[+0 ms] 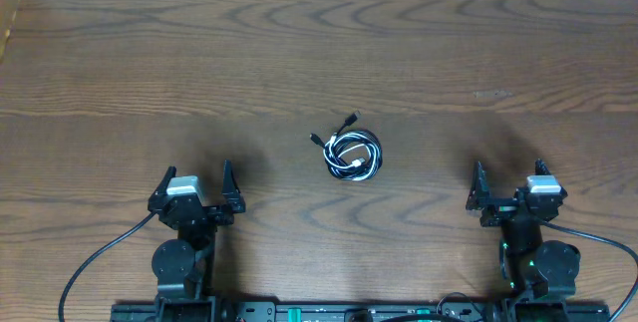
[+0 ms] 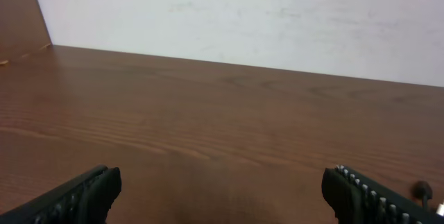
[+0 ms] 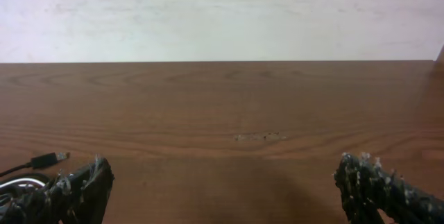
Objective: Untangle cables
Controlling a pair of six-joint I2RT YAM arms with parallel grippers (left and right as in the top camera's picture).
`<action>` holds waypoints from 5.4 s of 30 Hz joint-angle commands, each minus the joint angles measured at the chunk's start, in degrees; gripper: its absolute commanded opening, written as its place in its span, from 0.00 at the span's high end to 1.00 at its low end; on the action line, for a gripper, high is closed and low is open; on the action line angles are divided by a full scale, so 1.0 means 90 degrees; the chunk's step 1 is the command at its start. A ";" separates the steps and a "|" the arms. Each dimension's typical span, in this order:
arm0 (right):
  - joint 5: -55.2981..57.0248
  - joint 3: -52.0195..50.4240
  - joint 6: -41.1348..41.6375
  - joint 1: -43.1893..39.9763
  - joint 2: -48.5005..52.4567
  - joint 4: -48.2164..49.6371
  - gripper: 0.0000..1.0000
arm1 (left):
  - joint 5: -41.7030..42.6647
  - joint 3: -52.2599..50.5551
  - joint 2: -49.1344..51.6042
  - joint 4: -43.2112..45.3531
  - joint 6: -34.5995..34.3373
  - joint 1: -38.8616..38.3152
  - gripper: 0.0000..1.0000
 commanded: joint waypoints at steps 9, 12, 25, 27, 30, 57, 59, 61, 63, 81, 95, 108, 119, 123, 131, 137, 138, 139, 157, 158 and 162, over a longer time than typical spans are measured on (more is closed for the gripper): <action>0.0027 -0.0010 -0.0029 0.0044 -0.0036 -0.0029 0.01 | -0.0090 -0.0097 -0.0032 -0.0272 0.0061 0.0032 0.02; 0.0027 -0.0010 -0.0029 0.0044 -0.0036 -0.0029 0.01 | -0.0090 -0.0097 -0.0032 -0.0272 0.0063 0.0032 0.02; 0.0027 -0.0010 -0.0029 0.0044 -0.0036 -0.0029 0.01 | -0.0090 -0.0097 -0.0032 -0.0272 0.0061 0.0032 0.02; 0.0027 -0.0010 -0.0029 0.0044 -0.0036 -0.0029 0.01 | -0.0090 -0.0097 -0.0032 -0.0272 0.0061 0.0032 0.02; 0.0027 -0.0010 -0.0029 0.0044 -0.0036 -0.0029 0.01 | -0.0090 -0.0097 -0.0032 -0.0272 0.0061 0.0032 0.02; 0.0036 -0.0010 -0.0143 0.0044 -0.0036 0.0000 0.01 | -0.0090 -0.0097 -0.0032 -0.0078 0.0182 0.0032 0.02; -0.0126 -0.0010 -0.0204 0.0044 -0.0036 0.0005 0.01 | -0.0083 -0.0097 -0.0012 -0.0107 0.0182 0.0032 0.02; -0.0374 -0.0010 -0.0296 0.0044 -0.0036 0.0015 0.01 | -0.0085 -0.0097 0.0032 -0.0056 0.0185 0.0032 0.02; -0.0612 -0.0010 -0.0318 0.0044 -0.0036 0.0078 0.01 | -0.0061 -0.0078 0.0075 0.0097 0.0187 0.0032 0.02; -0.1537 0.1710 -0.0381 0.0036 0.1549 -0.0165 0.01 | 0.0488 0.2409 0.2696 -0.0568 0.0520 0.0027 0.02; -0.2591 0.6397 -0.1251 0.0036 0.6375 -0.3072 0.01 | 0.0459 0.6037 0.5855 -0.3004 0.1158 -0.0588 0.02; -0.2713 0.8835 -0.1365 0.0036 0.8641 -0.4707 0.01 | 0.0646 0.8854 0.8748 -0.5452 0.1156 -0.1753 0.02; -0.3718 0.8816 -0.0954 0.0046 0.8799 -0.4830 0.12 | 0.2518 0.8857 0.9454 -0.4969 0.0593 -0.2567 0.01; -0.3716 0.8803 -0.0265 0.0134 0.9180 -0.4908 0.25 | 0.0996 0.8857 0.9683 -0.4969 -0.0566 -0.2416 0.11; -0.3361 0.8803 0.0243 0.1173 1.0304 -0.5100 0.48 | 0.0124 0.8857 0.9670 -0.5013 -0.2174 -0.1637 0.17; -0.2569 0.8803 0.0658 0.2072 1.1140 -0.5195 0.59 | 0.0095 0.8857 0.9670 -0.5129 -0.2208 -0.1528 0.17; -0.2470 0.8803 0.0716 0.2188 1.1261 -0.5214 0.60 | 0.0073 0.8857 0.9670 -0.5132 -0.2208 -0.1528 0.18; -0.2375 0.8803 0.0770 0.2293 1.1375 -0.5236 0.61 | 0.0073 0.8857 0.9670 -0.5132 -0.2208 -0.1525 0.17; -0.0755 0.8818 0.1212 0.3354 1.2735 -0.5304 0.73 | 0.0078 0.8857 0.9675 -0.5146 -0.2208 -0.1511 0.17; -0.0760 0.8857 0.1212 0.3351 1.2701 -0.5321 0.76 | 0.0075 0.8857 0.9678 -0.5144 -0.2210 -0.1511 0.18; -0.0755 0.9153 0.1209 0.3296 1.2502 -0.5569 0.71 | 0.0075 0.8857 0.9678 -0.5144 -0.2208 -0.1511 0.18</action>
